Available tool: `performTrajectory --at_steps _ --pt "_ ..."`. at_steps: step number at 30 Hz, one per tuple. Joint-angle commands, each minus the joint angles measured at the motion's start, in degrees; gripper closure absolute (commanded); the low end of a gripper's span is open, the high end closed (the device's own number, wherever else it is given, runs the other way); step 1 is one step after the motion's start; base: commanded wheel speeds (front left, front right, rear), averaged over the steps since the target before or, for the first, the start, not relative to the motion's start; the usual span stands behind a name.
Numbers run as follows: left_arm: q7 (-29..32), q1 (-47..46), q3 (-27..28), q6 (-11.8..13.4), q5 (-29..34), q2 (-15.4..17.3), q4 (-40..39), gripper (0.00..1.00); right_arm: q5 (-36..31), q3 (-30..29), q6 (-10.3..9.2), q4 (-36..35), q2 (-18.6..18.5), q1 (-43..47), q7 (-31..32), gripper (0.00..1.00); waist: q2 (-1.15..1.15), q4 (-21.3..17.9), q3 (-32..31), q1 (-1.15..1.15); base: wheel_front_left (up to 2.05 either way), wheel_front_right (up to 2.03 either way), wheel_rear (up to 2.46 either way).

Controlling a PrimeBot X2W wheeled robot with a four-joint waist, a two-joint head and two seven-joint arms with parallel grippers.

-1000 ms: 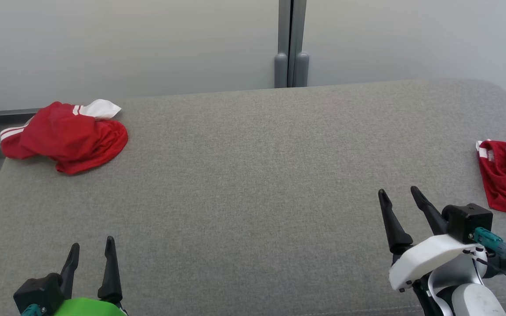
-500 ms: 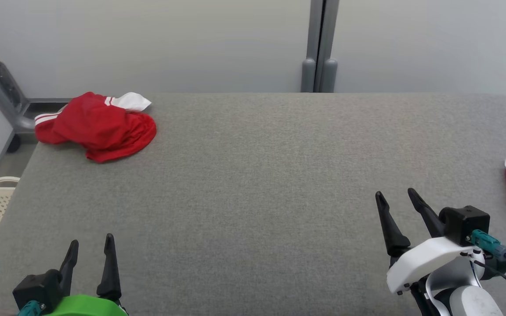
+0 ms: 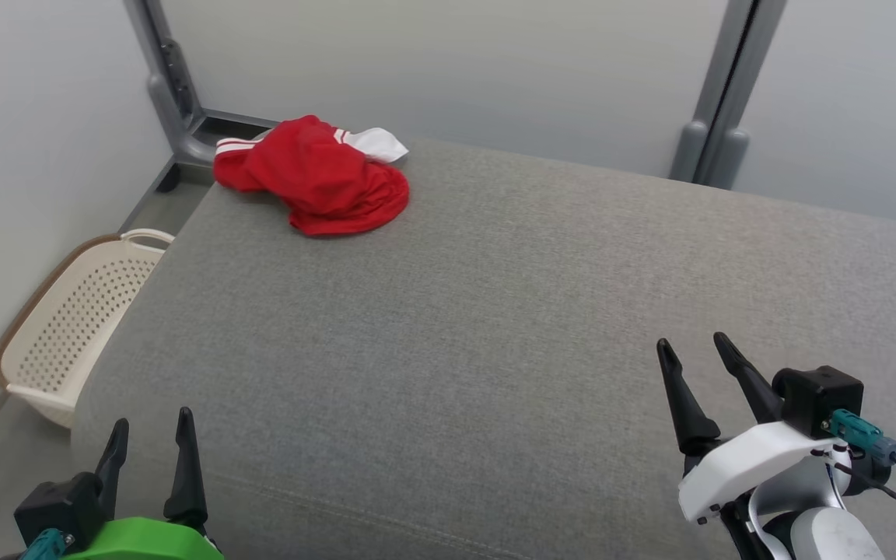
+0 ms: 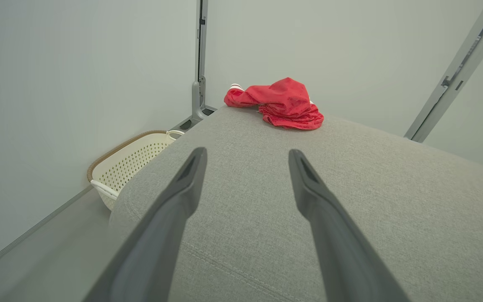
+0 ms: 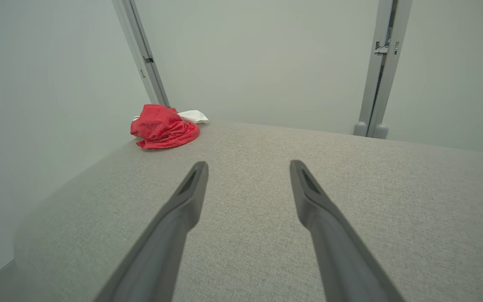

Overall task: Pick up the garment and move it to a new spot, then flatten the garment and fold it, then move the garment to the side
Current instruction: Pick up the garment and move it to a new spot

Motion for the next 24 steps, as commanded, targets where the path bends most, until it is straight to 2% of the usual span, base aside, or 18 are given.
performTrajectory --at_steps 1,6,13,20,24 --pt "-0.1 0.0 0.1 0.2 0.1 0.4 -0.2 0.00 0.2 -0.1 -0.04 -0.2 -0.1 0.5 -0.4 0.00 0.00 4.6 0.7 0.00 0.00 0.00 0.00" --pt "-0.2 0.5 0.2 0.6 0.0 0.2 -0.7 0.00 0.5 0.3 -0.04 0.1 -0.1 0.0 -0.5 0.00 0.00 6.0 1.1 0.00 0.00 0.00 0.00" --pt "-0.5 0.3 0.2 1.2 -0.5 -0.9 -0.7 0.00 0.5 0.2 -0.04 0.1 -0.1 -0.3 -0.3 0.00 0.00 5.6 1.5 0.00 0.00 0.00 0.00" --pt "1.6 -7.2 -0.5 -1.9 -0.6 -0.6 -0.9 0.00 0.0 -1.2 -0.04 0.1 -0.1 -0.8 0.3 0.00 0.00 4.1 2.7 0.00 0.00 0.00 0.00" --pt "3.1 -13.5 -0.1 -3.8 -0.2 0.8 0.2 0.00 -0.3 -1.4 -0.04 -0.3 -0.1 -1.7 0.4 0.00 0.00 2.3 3.7 0.00 0.00 0.00 0.00"
